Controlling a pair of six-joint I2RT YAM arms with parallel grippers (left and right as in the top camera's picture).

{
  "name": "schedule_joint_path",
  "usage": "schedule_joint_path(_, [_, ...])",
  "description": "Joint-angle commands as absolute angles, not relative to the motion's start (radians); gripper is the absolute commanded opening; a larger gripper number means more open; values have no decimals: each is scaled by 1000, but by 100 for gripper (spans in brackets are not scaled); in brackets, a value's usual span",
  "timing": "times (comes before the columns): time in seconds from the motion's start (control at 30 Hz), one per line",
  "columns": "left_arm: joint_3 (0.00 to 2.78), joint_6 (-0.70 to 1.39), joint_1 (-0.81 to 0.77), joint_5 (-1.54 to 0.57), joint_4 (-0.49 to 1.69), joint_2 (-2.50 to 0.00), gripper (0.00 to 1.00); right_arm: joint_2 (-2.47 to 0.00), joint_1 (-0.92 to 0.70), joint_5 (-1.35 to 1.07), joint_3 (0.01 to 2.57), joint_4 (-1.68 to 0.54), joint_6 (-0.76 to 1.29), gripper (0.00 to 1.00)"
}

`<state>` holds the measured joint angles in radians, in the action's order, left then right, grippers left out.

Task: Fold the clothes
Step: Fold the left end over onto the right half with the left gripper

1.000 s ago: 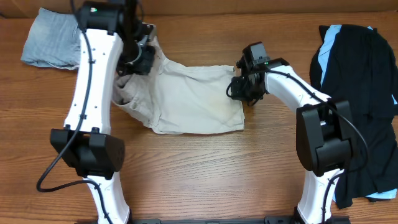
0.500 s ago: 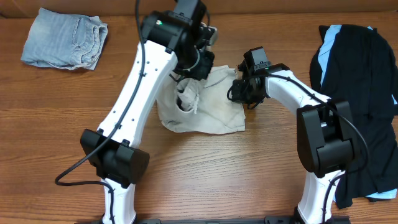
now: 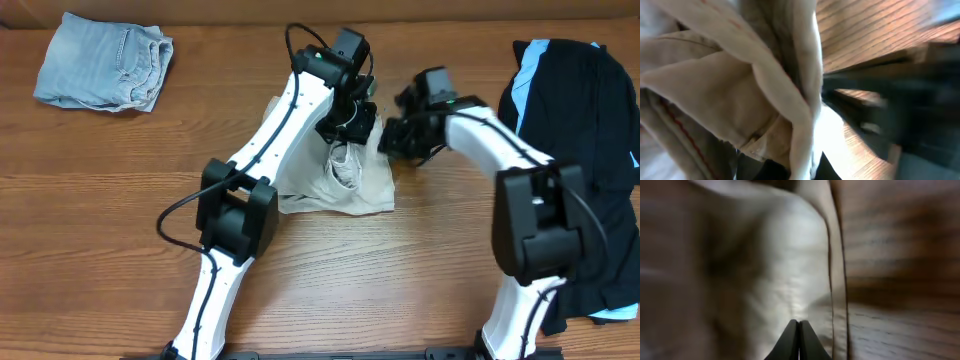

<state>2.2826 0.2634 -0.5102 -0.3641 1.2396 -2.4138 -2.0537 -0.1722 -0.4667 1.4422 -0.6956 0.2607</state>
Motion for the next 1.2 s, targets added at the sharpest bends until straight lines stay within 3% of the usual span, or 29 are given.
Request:
schedule_joint_path(0.0, [2304,284,-521,-464,1210,-2445,12,-1856,-66,-586,1540,-698,262,4])
schedule_joint_path(0.03, [2304,284,-521,-461,1206,-2448,17,-1828,-42,-586,1549,-708,262,4])
schedule_joint_path(0.1, [2304,284,-521,-461,1196,-2448,54,-1768,17,-586,1563,-731,262,4])
schedule_joint_path(0.13, [2304,284,-521,-462,1188,-2448,77,-1725,61,-587,1565,-750,262,4])
schedule_joint_path(0.17, [2304,284,-521,-462,1183,-2448,92,-1704,82,-586,1565,-764,262,4])
schedule_joint_path(0.2, [2304,284,-521,-462,1177,-2448,100,-1675,110,-587,1565,-789,260,4])
schedule_joint_path(0.37, [2371,178,-496,-384,1238,-2422,100,-1640,134,-586,1565,-859,211,4])
schedule_joint_path(0.6, [2681,48,-425,-225,1543,-2320,100,-1640,134,-578,1565,-870,205,7])
schedule_joint_path(0.67, [2680,47,-425,-199,1549,-2313,86,-1640,134,-578,1565,-873,205,8])
schedule_joint_path(0.77, [2626,47,-431,-187,1547,-2339,9,-1640,134,-578,1565,-877,205,8])
schedule_joint_path(0.8, [2596,48,-435,-178,1543,-2352,4,-1640,134,-578,1565,-880,205,8])
schedule_joint_path(1.03, [2395,48,-478,-192,1449,-2411,4,-1640,134,-551,1565,-904,204,9])
schedule_joint_path(1.17, [2232,48,-521,-361,1276,-2420,4,-1641,134,-496,1564,-929,204,10])
